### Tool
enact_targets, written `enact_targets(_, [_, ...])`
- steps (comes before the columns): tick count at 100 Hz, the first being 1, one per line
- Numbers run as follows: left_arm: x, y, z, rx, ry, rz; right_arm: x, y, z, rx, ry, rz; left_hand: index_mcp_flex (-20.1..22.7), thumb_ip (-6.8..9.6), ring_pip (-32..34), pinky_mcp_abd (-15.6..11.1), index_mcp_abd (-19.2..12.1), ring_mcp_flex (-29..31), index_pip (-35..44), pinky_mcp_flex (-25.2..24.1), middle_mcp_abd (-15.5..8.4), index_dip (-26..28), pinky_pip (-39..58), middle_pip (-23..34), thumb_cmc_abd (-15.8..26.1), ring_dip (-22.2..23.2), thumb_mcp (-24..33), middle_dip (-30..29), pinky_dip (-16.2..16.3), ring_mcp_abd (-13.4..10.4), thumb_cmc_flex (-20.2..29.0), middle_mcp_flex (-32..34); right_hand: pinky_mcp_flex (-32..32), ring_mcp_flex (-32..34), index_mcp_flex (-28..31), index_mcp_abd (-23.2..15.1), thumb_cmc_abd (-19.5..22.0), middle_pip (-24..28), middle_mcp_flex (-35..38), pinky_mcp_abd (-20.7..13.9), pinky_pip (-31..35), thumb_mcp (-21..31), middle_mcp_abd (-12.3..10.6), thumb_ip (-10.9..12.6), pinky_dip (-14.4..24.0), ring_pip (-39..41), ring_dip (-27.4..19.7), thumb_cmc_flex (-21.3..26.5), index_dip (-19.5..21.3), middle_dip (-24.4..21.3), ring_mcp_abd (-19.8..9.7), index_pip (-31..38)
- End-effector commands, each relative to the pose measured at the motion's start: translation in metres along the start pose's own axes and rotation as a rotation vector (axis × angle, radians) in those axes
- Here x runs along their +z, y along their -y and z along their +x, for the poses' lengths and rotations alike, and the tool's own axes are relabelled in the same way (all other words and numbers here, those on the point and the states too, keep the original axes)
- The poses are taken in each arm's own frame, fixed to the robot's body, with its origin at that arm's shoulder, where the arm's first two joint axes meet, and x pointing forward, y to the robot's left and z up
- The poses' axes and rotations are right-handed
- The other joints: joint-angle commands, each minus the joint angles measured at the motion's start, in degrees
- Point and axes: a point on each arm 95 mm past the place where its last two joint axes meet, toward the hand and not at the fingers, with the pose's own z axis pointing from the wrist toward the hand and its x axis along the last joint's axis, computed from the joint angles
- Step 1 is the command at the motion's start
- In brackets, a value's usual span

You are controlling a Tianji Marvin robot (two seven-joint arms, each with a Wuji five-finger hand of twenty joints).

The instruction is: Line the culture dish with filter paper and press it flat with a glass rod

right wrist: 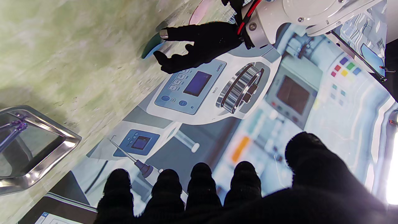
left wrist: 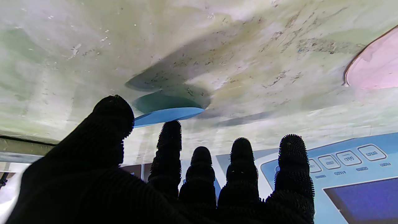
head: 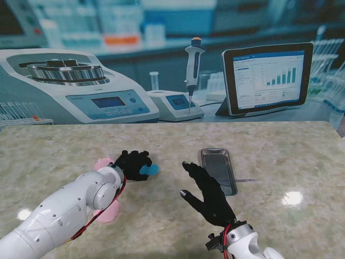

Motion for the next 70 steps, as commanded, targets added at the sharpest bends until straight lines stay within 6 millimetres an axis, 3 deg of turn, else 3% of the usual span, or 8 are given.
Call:
enact_targets(1, [-0.0002,0.0028,0.0023,-0.002,-0.008,0.008,-0.0013,0.0033,0.0011,0.013,0.003,0.001,-1.2,1.47,0.9,0.1,-1.4,-1.3,4.5,-0.4,-1.0,2.5,1.9,0.4,2.1,0.7,-0.7,1.3,0.6,-0.8,2.0,-1.6,-0.7,-0.9,0.6,-1.5,1.1,0.4,-1.3,-0.1,-0.1,-0.6,-2.1,-0.2,1.1,-1.3,0.7,1.0,0.9,0.2,-0.7,0.3])
enact_targets(29, [0.0,0.0046,0.0022,-0.007,-0.014,0.02,-0.001,0.0035,0.0015,0.015,0.002,0.0,-2.2,1.14,1.5,0.1,-3.6,-1.2,17.7,-0.4,-1.5,14.5,2.2,0.6,2.2,0.6,-1.3,2.9,0.3,-1.0,4.6,-1.6,-0.7,-0.9,0.5,-1.5,1.3,0.6,-1.3,-0.2,0.0,-0.8,-2.1,-0.3,1.1,-1.3,0.7,1.2,1.2,0.1,-0.8,0.3])
enact_targets(34, [-0.0001,0.0052,0.002,-0.009,-0.015,0.023,-0.001,0.0035,0.0015,0.015,0.002,0.0,-2.1,-0.14,1.7,0.1,-3.9,-1.1,20.3,-0.5,-1.6,15.8,2.2,1.0,1.7,0.6,-3.8,3.5,0.3,-1.1,7.4,-1.4,-0.7,-0.9,0.5,-1.5,1.4,0.6,-1.3,-0.2,0.0,-0.9,-2.0,-0.3,1.1,-1.3,0.7,1.2,1.3,0.1,-0.7,0.3])
enact_targets(50, [-0.0009,0.0066,0.0018,-0.014,-0.016,0.027,-0.001,0.0036,0.0016,0.016,0.002,0.0,0.1,-0.75,2.4,0.1,-3.9,-1.1,23.3,-0.5,-1.2,16.1,2.2,3.2,1.3,0.8,-9.7,3.8,0.2,-1.0,13.7,-0.7,-0.7,-0.9,0.5,-1.4,1.4,0.8,-1.2,-0.2,0.0,-1.0,-2.0,-0.3,1.1,-1.3,0.8,1.3,1.5,0.1,-0.8,0.4])
enact_targets(58, [-0.0011,0.0069,0.0017,-0.016,-0.017,0.029,-0.0011,0.0036,0.0016,0.017,0.002,0.0,1.3,1.41,2.6,0.2,-4.5,-1.0,24.4,-0.6,-1.1,14.7,2.1,4.8,2.7,0.7,-18.6,2.6,0.2,-1.0,20.4,-0.1,-0.7,-0.9,0.5,-1.3,1.4,0.8,-1.2,-0.2,0.0,-1.1,-2.0,-0.3,1.1,-1.3,0.8,1.3,1.7,0.1,-0.8,0.4])
enact_targets(70, [-0.0012,0.0076,0.0016,-0.021,-0.017,0.035,-0.001,0.0034,0.0016,0.017,0.002,-0.001,3.9,2.4,3.1,0.2,-4.8,-0.8,25.7,-0.6,-1.1,14.5,2.1,7.2,3.7,0.7,-22.5,2.0,0.2,-1.0,25.5,1.0,-0.7,-0.9,0.5,-1.4,1.5,0.9,-1.2,-0.2,0.0,-1.2,-2.0,-0.3,1.1,-1.3,0.8,1.3,1.9,0.1,-0.8,0.5])
